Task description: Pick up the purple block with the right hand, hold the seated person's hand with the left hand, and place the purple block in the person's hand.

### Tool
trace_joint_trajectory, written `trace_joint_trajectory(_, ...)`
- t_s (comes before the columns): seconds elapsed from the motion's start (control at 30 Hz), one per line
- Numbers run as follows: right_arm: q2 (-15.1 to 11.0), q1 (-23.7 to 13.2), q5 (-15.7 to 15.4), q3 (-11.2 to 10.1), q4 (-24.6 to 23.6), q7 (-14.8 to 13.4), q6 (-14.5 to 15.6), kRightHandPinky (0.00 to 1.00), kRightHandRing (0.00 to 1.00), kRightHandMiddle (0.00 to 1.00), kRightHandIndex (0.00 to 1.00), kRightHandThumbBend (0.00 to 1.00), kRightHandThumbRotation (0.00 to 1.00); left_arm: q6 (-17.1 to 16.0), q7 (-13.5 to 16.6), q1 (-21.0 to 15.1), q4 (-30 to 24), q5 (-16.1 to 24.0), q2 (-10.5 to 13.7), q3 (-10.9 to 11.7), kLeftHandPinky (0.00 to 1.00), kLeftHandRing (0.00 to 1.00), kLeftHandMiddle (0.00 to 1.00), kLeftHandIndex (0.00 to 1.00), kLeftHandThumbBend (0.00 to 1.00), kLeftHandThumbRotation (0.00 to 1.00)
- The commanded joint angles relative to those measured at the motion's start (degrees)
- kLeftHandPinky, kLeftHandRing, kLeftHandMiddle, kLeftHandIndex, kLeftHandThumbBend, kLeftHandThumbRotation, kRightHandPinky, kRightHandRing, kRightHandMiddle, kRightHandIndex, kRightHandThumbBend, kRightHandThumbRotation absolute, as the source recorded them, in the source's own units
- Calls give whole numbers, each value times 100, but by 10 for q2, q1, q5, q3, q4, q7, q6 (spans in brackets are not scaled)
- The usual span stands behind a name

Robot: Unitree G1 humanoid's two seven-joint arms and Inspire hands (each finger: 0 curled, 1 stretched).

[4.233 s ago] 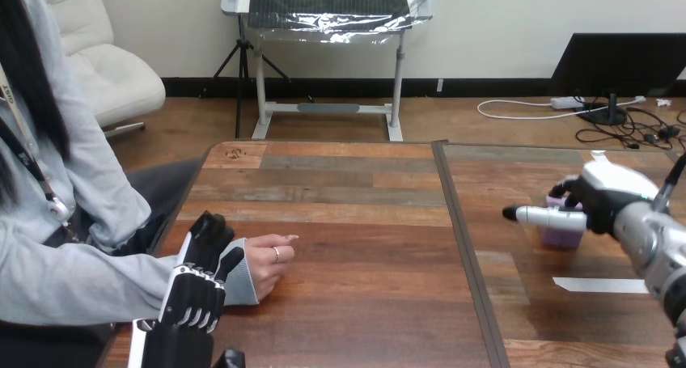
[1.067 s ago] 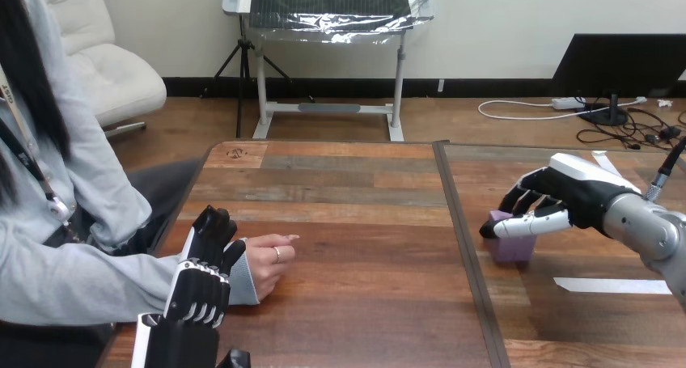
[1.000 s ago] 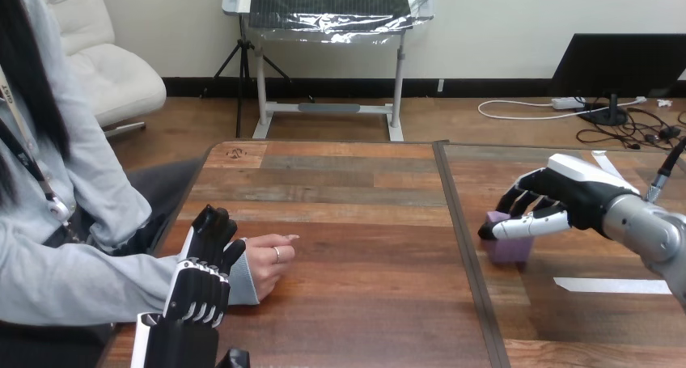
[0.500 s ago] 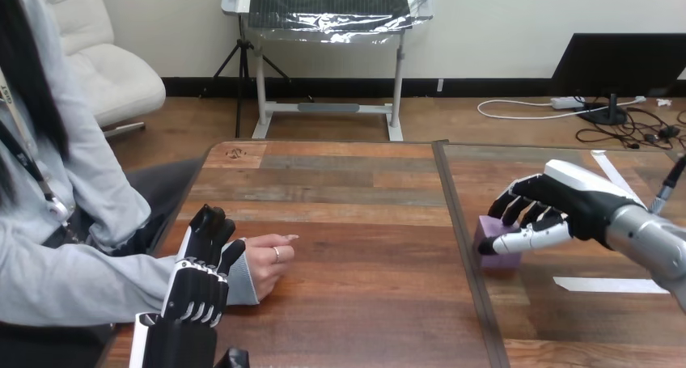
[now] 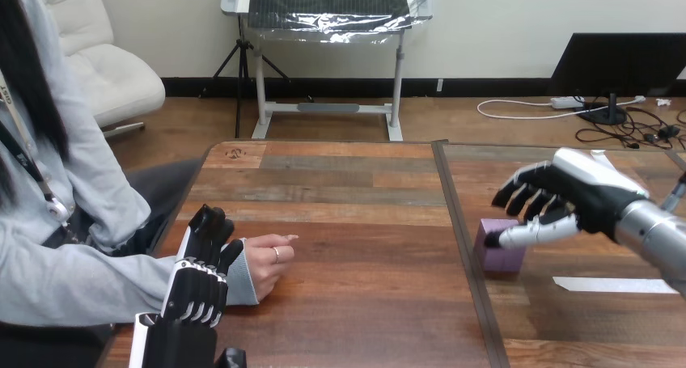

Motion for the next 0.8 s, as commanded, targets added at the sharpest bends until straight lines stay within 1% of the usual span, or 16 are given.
trace_joint_trajectory(0.0,-33,-29,24,-47,-91,-2,15,59,62,65,66,85,44,-4,-3,-43,-6,6,5,4,92,95,96,95,100,72)
trace_joint_trajectory(0.13,-36,-32,28,-59,-98,-6,11,58,61,64,65,87,45,-1,0,-43,-7,10,6,5,91,95,96,95,100,73)
trace_joint_trajectory(0.23,-37,-35,29,-66,-103,-6,10,57,60,63,64,89,46,2,-4,-44,-7,7,8,4,92,96,96,95,100,73)
trace_joint_trajectory(0.37,-40,-39,33,-74,-104,-7,2,56,59,62,63,90,48,5,-8,-47,-5,3,9,3,93,96,97,95,100,72)
trace_joint_trajectory(0.63,-43,-50,36,-83,-106,-3,1,55,58,61,62,94,51,5,-17,-53,-1,-6,9,2,93,96,96,95,99,72)
trace_joint_trajectory(0.77,-42,-57,35,-85,-106,-3,2,55,58,61,62,94,51,6,-15,-55,0,-2,8,6,93,96,96,95,99,72)
